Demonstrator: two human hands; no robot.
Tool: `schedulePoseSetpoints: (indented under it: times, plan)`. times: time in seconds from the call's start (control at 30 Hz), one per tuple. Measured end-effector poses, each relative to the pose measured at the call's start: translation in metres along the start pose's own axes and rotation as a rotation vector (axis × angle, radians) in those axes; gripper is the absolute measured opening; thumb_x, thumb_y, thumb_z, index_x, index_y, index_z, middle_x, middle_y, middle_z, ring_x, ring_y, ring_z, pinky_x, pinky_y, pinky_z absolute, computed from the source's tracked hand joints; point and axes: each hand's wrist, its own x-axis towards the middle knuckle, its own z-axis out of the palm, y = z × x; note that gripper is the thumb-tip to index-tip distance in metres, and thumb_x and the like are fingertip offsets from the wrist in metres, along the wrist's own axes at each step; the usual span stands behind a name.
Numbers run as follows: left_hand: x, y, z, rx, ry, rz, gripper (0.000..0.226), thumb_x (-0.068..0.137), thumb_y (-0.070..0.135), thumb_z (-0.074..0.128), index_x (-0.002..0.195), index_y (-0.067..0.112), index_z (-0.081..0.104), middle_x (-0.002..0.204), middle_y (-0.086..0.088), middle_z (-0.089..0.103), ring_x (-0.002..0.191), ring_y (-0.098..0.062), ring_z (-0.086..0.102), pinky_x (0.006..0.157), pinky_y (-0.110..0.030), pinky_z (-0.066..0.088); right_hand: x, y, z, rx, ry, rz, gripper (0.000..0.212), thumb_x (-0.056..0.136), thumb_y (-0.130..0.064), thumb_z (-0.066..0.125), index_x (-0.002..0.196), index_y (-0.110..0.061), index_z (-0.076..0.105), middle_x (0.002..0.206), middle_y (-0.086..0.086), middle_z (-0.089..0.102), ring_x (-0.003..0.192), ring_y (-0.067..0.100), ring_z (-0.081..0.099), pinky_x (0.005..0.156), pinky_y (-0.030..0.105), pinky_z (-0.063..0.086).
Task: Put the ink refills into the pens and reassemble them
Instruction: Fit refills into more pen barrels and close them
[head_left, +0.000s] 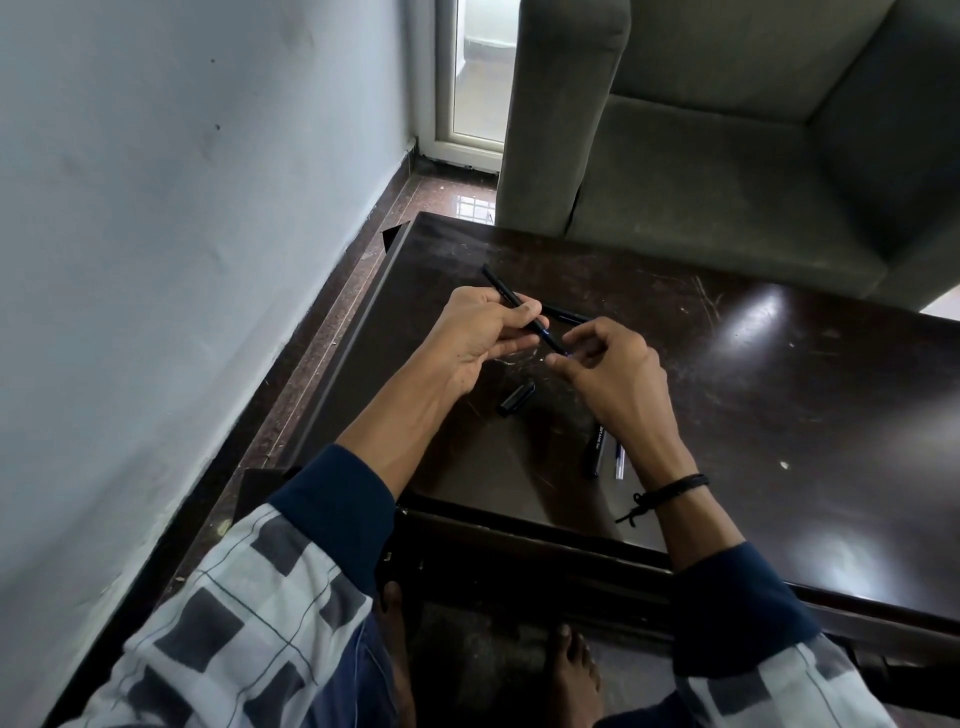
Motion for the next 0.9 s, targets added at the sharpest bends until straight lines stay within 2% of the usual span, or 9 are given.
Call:
schedulePoseSetpoints:
  times: [0.1, 0.23, 0.33, 0.47, 0.63, 0.73, 0.9]
  plan:
    - [0.0003, -0.0009, 0.0009, 0.004, 0.001, -0.005, 0.006, 0.092, 0.002, 0.07, 0.098, 0.002, 0.072, 0.095, -0.016, 0.078, 0.093, -0.025, 0.077, 0.079, -0.031, 0.062, 0.0003, 0.0005, -0.0005, -0.016, 0.007, 0.013, 0.013, 0.09, -0.032, 0.077, 0.099, -0.025, 0.071, 0.089, -0.011, 0.068, 0.083, 0.008, 0.066, 0.072, 0.032, 0.055]
    - [0.0006, -0.0008, 0.0009, -0.006, 0.006, -0.01, 0.007, 0.092, 0.002, 0.07, 0.098, 0.001, 0.072, 0.094, -0.016, 0.078, 0.092, -0.025, 0.077, 0.076, -0.029, 0.062, -0.0004, -0.0002, -0.0007, -0.023, -0.018, 0.007, 0.014, 0.097, -0.032, 0.069, 0.107, -0.023, 0.075, 0.095, -0.007, 0.071, 0.088, 0.012, 0.067, 0.079, 0.036, 0.057]
    - [0.0002, -0.0004, 0.0007, -0.008, 0.007, -0.006, 0.009, 0.092, 0.002, 0.07, 0.101, -0.001, 0.072, 0.094, -0.017, 0.077, 0.092, -0.025, 0.077, 0.077, -0.029, 0.062, -0.0009, -0.0011, -0.0006, -0.016, -0.019, -0.01, 0.019, 0.093, -0.036, 0.074, 0.109, -0.026, 0.072, 0.096, -0.01, 0.07, 0.087, 0.01, 0.066, 0.077, 0.034, 0.056]
    - [-0.0002, -0.0008, 0.0017, -0.001, -0.002, -0.008, 0.006, 0.092, 0.002, 0.07, 0.097, 0.001, 0.072, 0.09, -0.015, 0.078, 0.092, -0.024, 0.077, 0.078, -0.029, 0.062, -0.0004, -0.0011, -0.0009, -0.016, -0.001, 0.01, 0.014, 0.09, -0.033, 0.078, 0.099, -0.025, 0.07, 0.086, -0.012, 0.066, 0.082, 0.008, 0.065, 0.072, 0.032, 0.054]
    - [-0.0006, -0.0006, 0.0014, -0.003, 0.0, -0.009, 0.006, 0.092, 0.002, 0.07, 0.098, 0.001, 0.072, 0.092, -0.016, 0.077, 0.091, -0.023, 0.077, 0.077, -0.028, 0.062, -0.0003, -0.001, 0.0007, -0.01, -0.024, 0.006, 0.012, 0.096, -0.033, 0.071, 0.104, -0.025, 0.073, 0.092, -0.009, 0.07, 0.087, 0.013, 0.067, 0.08, 0.04, 0.059]
    - [-0.0012, 0.001, 0.0002, -0.009, 0.001, -0.011, 0.008, 0.092, 0.002, 0.069, 0.1, -0.001, 0.072, 0.095, -0.017, 0.077, 0.093, -0.024, 0.077, 0.078, -0.029, 0.063, -0.0006, -0.0014, 0.0016, -0.013, -0.027, -0.009, 0.017, 0.092, -0.035, 0.075, 0.107, -0.026, 0.07, 0.09, -0.012, 0.067, 0.085, 0.009, 0.065, 0.076, 0.035, 0.056]
    - [-0.0016, 0.001, 0.0015, -0.011, -0.003, -0.013, 0.008, 0.092, 0.001, 0.069, 0.099, -0.001, 0.071, 0.092, -0.016, 0.077, 0.088, -0.022, 0.077, 0.076, -0.028, 0.063, 0.0013, -0.0002, 0.0005, -0.025, -0.022, 0.021, 0.01, 0.095, -0.032, 0.072, 0.102, -0.025, 0.073, 0.088, -0.01, 0.069, 0.084, 0.012, 0.067, 0.073, 0.034, 0.055]
